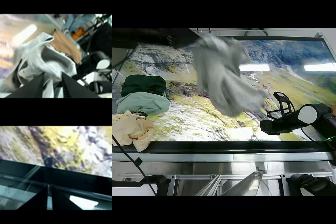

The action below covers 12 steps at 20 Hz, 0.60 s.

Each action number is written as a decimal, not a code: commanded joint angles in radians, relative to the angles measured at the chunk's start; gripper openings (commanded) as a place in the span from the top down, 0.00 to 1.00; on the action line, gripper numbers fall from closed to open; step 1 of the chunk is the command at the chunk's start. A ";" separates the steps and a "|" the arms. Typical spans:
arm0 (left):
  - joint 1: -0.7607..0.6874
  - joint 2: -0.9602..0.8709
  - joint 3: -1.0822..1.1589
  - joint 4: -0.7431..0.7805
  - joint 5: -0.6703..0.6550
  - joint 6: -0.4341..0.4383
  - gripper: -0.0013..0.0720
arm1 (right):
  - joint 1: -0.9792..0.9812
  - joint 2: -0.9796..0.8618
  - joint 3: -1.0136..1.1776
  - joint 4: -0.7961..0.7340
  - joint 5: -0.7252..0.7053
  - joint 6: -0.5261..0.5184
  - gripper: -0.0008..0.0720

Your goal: Fold the shirts.

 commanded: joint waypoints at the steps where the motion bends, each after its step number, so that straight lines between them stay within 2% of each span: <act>1: -0.080 0.024 -0.139 0.188 0.009 -0.028 0.64 | 0.000 -0.001 0.000 -0.125 0.101 -0.008 0.37; 2: -0.077 0.024 -0.172 0.211 0.002 -0.029 0.64 | 0.000 -0.001 0.000 -0.164 0.127 -0.031 0.27; 6: -0.014 0.024 -0.302 0.294 -0.036 -0.079 0.64 | -0.028 -0.001 0.000 -0.300 0.239 -0.040 0.28; 7: 0.000 0.024 -0.344 0.300 -0.042 -0.080 0.60 | -0.046 -0.001 0.000 -0.344 0.249 -0.036 0.28; 8: 0.009 0.024 -0.390 0.314 -0.043 -0.085 0.51 | -0.080 -0.001 0.000 -0.374 0.244 -0.033 0.30; 9: 0.010 0.024 -0.431 0.323 -0.039 -0.087 0.51 | -0.137 -0.002 0.000 -0.377 0.232 -0.033 0.38; 12: -0.005 0.024 -0.552 0.354 0.036 -0.084 0.51 | -0.390 -0.017 -0.001 -0.344 0.227 -0.039 0.40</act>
